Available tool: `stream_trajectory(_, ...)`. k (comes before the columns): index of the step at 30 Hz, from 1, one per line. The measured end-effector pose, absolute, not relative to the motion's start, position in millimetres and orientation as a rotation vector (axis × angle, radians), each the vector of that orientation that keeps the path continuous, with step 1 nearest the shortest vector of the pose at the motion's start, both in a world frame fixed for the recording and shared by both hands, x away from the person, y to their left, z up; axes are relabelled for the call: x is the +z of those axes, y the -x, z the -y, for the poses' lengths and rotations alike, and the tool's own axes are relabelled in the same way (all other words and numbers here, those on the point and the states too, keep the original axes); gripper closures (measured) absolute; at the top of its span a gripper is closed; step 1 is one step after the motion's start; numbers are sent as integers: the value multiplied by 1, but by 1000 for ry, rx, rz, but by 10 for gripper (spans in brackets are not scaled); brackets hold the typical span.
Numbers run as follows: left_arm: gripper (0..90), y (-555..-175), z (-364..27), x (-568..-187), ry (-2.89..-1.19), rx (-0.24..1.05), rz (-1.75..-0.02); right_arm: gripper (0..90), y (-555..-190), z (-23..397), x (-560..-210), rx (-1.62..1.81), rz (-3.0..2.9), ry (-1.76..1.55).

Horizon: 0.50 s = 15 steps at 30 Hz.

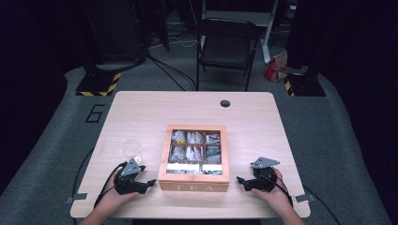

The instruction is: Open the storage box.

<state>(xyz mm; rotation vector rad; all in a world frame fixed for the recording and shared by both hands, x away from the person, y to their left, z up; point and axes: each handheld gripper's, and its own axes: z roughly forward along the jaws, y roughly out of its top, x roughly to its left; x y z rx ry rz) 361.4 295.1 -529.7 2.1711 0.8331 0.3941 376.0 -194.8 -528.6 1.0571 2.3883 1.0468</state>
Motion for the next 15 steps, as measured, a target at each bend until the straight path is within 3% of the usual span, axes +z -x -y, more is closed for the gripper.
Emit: stream_trajectory(15,243,-359,-295,-530,-2162,401,-848,153,-376,195,-528,1051,-2391,-1054)
